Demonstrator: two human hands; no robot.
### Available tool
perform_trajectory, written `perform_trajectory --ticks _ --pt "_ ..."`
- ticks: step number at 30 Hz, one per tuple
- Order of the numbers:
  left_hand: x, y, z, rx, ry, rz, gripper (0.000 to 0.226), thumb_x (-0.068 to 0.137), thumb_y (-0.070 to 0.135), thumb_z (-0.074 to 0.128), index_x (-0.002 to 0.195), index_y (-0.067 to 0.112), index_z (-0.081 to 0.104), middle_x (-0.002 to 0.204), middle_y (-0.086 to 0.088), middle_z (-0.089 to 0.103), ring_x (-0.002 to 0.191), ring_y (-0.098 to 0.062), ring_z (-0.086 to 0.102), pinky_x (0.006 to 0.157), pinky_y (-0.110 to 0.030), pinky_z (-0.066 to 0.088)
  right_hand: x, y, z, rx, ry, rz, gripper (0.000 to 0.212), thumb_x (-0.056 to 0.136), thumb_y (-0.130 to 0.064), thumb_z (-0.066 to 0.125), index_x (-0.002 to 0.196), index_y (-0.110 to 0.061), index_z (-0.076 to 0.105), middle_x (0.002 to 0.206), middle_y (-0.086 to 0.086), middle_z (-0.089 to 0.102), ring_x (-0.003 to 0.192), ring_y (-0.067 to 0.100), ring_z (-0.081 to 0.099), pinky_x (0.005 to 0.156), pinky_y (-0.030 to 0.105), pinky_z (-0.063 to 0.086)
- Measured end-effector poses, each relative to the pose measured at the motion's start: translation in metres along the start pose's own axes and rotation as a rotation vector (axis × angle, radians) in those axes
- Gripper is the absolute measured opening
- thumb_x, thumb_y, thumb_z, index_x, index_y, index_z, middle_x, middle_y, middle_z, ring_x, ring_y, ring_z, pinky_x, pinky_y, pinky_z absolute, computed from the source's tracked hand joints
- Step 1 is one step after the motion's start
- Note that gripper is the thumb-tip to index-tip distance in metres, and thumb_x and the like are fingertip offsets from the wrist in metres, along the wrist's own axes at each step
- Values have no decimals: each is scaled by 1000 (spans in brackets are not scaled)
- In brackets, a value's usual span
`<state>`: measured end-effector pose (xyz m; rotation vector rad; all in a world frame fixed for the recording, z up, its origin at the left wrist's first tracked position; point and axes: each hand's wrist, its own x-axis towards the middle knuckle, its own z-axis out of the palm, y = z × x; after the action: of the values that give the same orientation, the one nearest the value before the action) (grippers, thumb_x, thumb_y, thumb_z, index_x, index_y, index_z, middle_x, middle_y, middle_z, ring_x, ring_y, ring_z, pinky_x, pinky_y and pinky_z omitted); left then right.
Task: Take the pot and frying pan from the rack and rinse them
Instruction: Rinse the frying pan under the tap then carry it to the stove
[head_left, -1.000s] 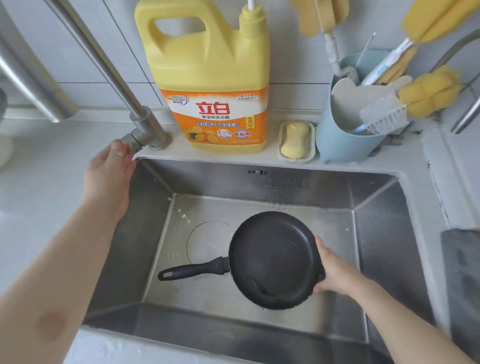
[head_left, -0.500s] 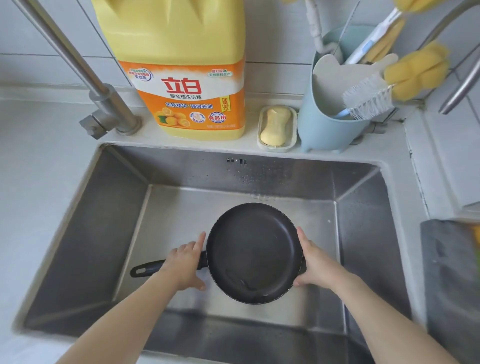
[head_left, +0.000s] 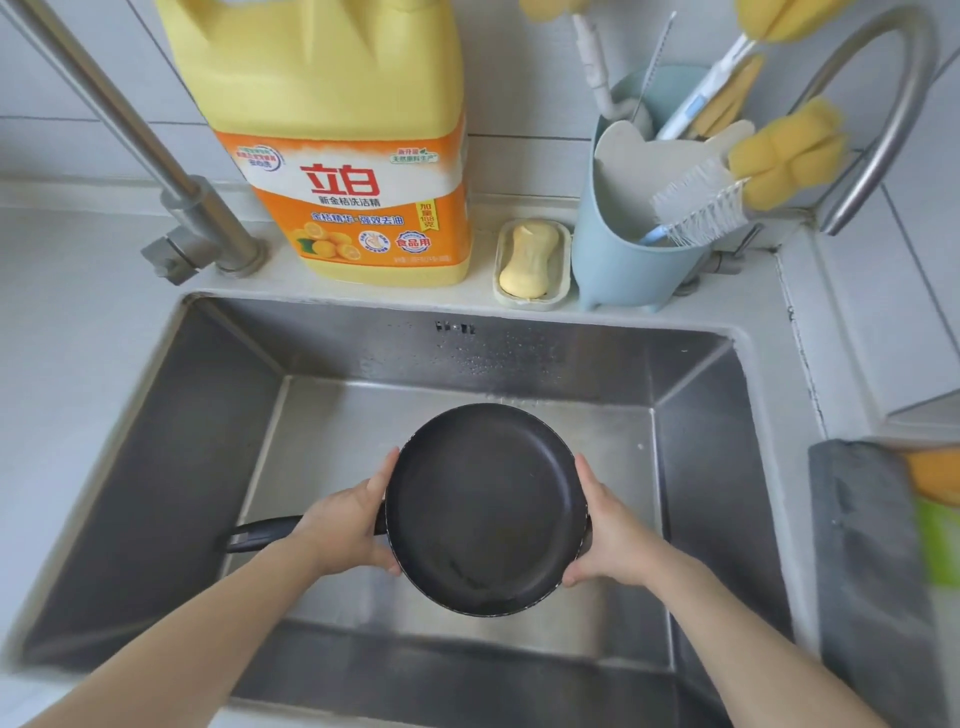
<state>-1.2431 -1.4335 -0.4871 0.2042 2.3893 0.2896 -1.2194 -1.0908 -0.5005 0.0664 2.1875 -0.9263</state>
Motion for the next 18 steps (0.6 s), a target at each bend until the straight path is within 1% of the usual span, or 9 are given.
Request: perform_trajectory --ticks 2,4,6,7,10,13,15,16,18 --pt "-14 -1 -21 -8 -1 -2 141 62 53 83 146 38 -29 127 10 55 111 -21 58 85 -31 46 -12 -14 -10 34 8 -32 154 46 -36 92 145 -48 -26 152 -14 24 136 14 35 108 33 40" --pt "-30 0 -46 -47 -12 4 144 57 52 85 143 47 -31 114 10 63 103 -22 62 90 -35 49 -26 -31 -21 56 11 -61 155 43 -40 91 145 -50 -25 150 -17 26 134 11 36 108 35 41" --pt "-51 4 -70 -79 -5 22 146 51 50 87 141 53 -28 96 8 67 91 -20 64 86 -34 51 -45 -48 -33 66 1 -84 155 43 -42 91 145 -50 -25 148 -18 27 130 8 38 108 33 41" --pt "-63 9 -81 -86 -8 33 145 50 49 86 140 56 -27 92 7 67 89 -19 64 85 -33 51 -57 -55 -39 71 -4 -92 154 44 -42 92 146 -48 -24 146 -18 29 126 6 42 106 30 42" --pt "-98 27 -110 -76 1 80 141 48 50 85 132 65 -27 100 8 69 94 -17 64 88 -31 50 -96 -74 -54 88 -10 -117 150 49 -36 92 149 -45 -20 136 -18 41 106 1 56 95 22 49" --pt "-129 44 -136 -69 12 118 136 47 52 85 130 70 -22 116 11 66 106 -16 62 96 -34 47 -134 -89 -66 90 5 -124 150 47 -37 91 149 -47 -19 131 -12 51 97 4 65 92 27 53" --pt "-147 54 -153 -55 18 149 136 49 54 84 135 65 -19 124 13 62 113 -15 58 99 -32 44 -157 -101 -74 79 27 -119 152 46 -40 91 148 -47 -21 128 -10 54 91 5 68 93 30 53" --pt "-155 59 -162 -53 29 165 136 49 53 84 139 61 -18 124 14 61 114 -15 58 99 -32 44 -168 -109 -79 75 39 -118 152 46 -40 91 148 -45 -21 128 -12 54 91 4 68 95 30 51" --pt "-171 67 -177 -70 71 205 134 49 49 85 140 60 -12 114 14 65 103 -13 63 93 -32 49 -187 -124 -88 71 76 -136 153 47 -38 91 149 -42 -22 124 -15 58 96 3 67 97 29 50"
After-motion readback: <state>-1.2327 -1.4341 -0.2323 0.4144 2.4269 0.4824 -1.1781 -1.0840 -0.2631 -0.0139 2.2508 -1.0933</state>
